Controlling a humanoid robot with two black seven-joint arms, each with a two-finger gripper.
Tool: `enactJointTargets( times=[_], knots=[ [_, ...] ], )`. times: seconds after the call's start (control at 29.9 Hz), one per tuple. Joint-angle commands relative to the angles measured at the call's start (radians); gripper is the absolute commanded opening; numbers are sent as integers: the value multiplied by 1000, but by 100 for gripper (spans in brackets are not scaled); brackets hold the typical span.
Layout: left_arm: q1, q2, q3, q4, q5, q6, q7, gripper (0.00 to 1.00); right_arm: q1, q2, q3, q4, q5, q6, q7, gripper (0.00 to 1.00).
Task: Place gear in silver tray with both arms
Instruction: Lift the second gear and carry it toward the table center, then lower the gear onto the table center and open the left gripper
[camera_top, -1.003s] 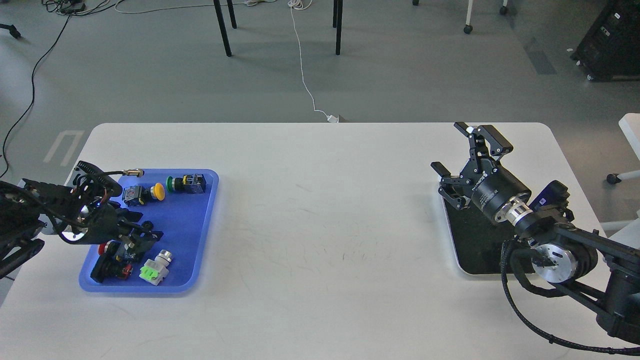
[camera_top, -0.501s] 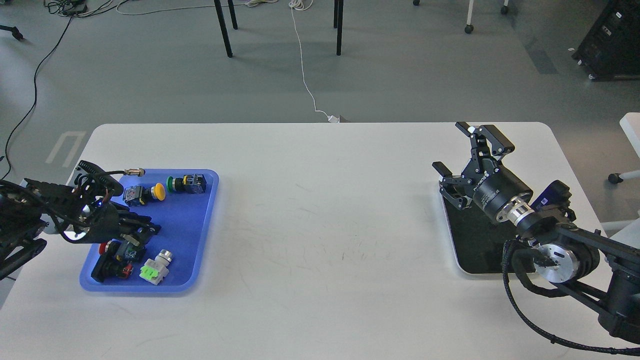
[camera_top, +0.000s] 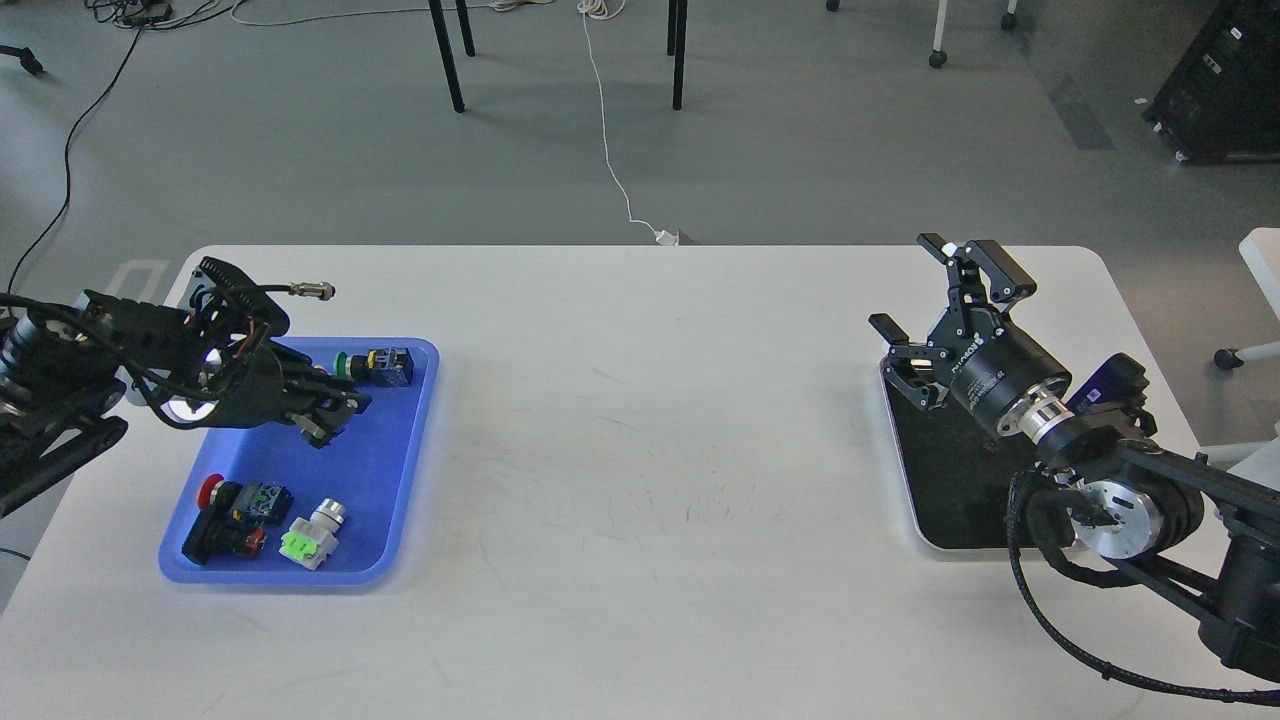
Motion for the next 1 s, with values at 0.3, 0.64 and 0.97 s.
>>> enactJointTargets(
  times=[0.3,0.64,0.97],
  knots=[
    [-109,-213,22,-194,6,-17,0,13,185,-75,-17,29,5,-5,0,97],
    [-150,-561,82,5,6,-17,0,13,472,-71,-194,17,22,-23,0,97],
    [-158,-781,134,211,6,-17,0,14,479,-77,-232,17,22,-39,0,97]
  ],
)
